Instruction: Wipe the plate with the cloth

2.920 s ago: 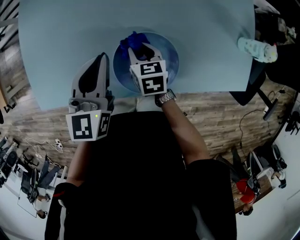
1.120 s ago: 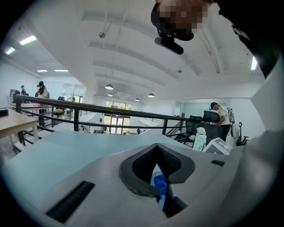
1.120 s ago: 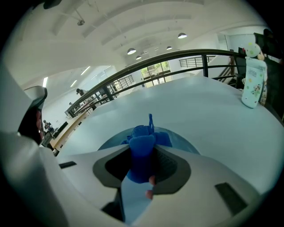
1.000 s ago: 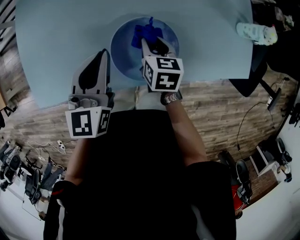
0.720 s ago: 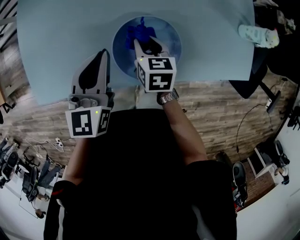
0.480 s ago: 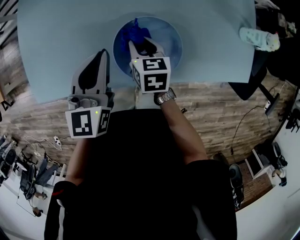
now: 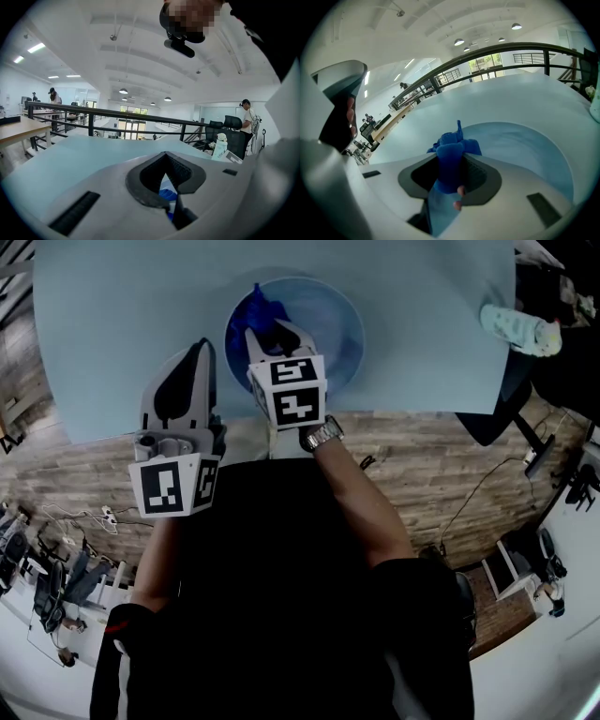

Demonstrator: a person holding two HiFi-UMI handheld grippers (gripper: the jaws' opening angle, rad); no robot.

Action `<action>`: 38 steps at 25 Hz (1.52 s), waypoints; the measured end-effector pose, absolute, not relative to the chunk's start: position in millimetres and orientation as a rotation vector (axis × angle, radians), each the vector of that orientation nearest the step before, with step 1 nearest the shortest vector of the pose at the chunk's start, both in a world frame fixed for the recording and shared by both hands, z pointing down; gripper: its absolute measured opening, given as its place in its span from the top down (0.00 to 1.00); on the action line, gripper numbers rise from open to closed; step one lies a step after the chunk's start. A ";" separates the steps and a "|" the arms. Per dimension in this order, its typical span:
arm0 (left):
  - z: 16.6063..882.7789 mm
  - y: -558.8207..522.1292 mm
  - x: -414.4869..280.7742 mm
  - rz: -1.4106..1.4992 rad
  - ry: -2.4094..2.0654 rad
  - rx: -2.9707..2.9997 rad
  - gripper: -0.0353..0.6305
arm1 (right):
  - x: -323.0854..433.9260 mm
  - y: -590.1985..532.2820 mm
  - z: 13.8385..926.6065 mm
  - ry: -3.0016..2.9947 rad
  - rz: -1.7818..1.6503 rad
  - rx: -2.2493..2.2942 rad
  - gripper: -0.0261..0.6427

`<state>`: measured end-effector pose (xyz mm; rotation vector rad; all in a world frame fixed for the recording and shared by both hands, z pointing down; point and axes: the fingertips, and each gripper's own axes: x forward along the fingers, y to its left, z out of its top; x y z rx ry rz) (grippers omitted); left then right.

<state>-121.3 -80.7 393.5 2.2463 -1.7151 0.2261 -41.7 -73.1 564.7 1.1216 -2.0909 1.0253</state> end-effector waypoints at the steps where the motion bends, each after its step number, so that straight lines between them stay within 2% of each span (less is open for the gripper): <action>1: 393.8 -81.5 -120.9 0.226 -1.717 2.243 0.94 | -42.3 -73.7 565.5 -2.091 1.025 1.117 0.78; 19: 399.3 -94.3 -107.3 0.241 -1.704 2.239 0.94 | -37.9 -77.2 570.1 -2.088 1.049 1.053 0.78; 38: 399.7 -104.6 -82.8 0.233 -1.632 2.292 0.94 | 14.3 -86.4 570.6 -2.027 1.050 1.182 0.78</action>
